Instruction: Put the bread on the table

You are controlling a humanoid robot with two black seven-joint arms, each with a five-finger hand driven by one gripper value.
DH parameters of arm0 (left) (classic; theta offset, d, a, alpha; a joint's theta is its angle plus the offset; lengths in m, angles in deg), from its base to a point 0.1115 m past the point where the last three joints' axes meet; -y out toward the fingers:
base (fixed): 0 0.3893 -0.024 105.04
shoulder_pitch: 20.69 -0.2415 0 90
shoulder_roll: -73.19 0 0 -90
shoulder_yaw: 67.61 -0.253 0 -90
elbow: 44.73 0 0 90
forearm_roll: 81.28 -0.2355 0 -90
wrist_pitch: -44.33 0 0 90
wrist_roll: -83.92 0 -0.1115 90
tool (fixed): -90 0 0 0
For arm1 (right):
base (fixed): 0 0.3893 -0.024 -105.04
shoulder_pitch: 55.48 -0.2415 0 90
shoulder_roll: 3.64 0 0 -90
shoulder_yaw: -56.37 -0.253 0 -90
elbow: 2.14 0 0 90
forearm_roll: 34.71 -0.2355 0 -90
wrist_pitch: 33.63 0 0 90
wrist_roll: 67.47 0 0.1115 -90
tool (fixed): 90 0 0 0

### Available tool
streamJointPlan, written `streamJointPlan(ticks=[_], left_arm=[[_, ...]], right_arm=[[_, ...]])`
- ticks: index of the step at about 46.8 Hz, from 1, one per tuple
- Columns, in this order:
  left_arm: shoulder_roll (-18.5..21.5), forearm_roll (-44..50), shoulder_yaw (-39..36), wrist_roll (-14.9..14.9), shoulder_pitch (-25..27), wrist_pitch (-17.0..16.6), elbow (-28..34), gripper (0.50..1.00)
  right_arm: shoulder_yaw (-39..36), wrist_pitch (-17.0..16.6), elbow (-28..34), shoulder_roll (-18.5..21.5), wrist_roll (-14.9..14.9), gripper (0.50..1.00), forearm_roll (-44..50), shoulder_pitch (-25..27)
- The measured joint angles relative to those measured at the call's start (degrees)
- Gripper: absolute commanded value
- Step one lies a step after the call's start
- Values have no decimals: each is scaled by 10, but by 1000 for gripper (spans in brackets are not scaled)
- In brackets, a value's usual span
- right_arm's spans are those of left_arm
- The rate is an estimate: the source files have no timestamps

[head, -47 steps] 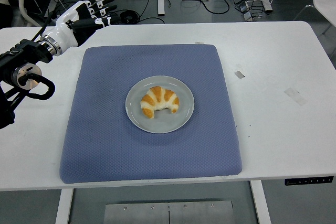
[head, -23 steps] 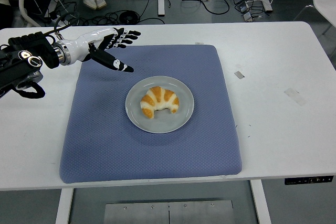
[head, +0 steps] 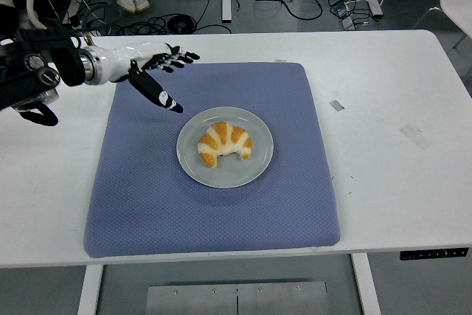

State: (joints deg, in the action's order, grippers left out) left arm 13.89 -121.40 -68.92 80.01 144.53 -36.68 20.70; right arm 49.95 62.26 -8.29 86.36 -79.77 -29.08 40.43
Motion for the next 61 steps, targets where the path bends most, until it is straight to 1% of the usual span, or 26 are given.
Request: streamJointPlan(ticks=[6, 10, 14, 16, 21, 25, 30, 44, 54, 61], left_arm=[[-5, -2, -18, -11, 39, -2, 19, 969], [-5, -3, -26, -13, 54, -2, 44, 971], [-4, -3, -31, -19, 65, -2, 53, 971], [-3, -3, -32, -29, 71, -2, 56, 971], [-3, -3, -36, -74, 79, 0, 82, 971], [-5, -3, -50, -91, 79, 1, 87, 971], [-17, -3, -63, -94, 80, 1, 91, 969], [-57, -15, -67, -94, 81, -1, 95, 966], [-85, -18, -67, -96, 75, -2, 85, 966], [-96, -30, -77, -96, 75, -2, 76, 965]], right_arm=[[0, 0, 0, 0, 0, 1000, 0, 0], [0, 0, 0, 0, 0, 1000, 0, 0], [0, 0, 0, 0, 0, 1000, 0, 0], [0, 0, 0, 0, 0, 1000, 0, 0], [0, 0, 0, 0, 0, 1000, 0, 0], [0, 0, 0, 0, 0, 1000, 0, 0], [0, 0, 0, 0, 0, 1000, 0, 0], [0, 0, 0, 0, 0, 1000, 0, 0], [0, 0, 0, 0, 0, 1000, 0, 0], [0, 0, 0, 0, 0, 1000, 0, 0]])
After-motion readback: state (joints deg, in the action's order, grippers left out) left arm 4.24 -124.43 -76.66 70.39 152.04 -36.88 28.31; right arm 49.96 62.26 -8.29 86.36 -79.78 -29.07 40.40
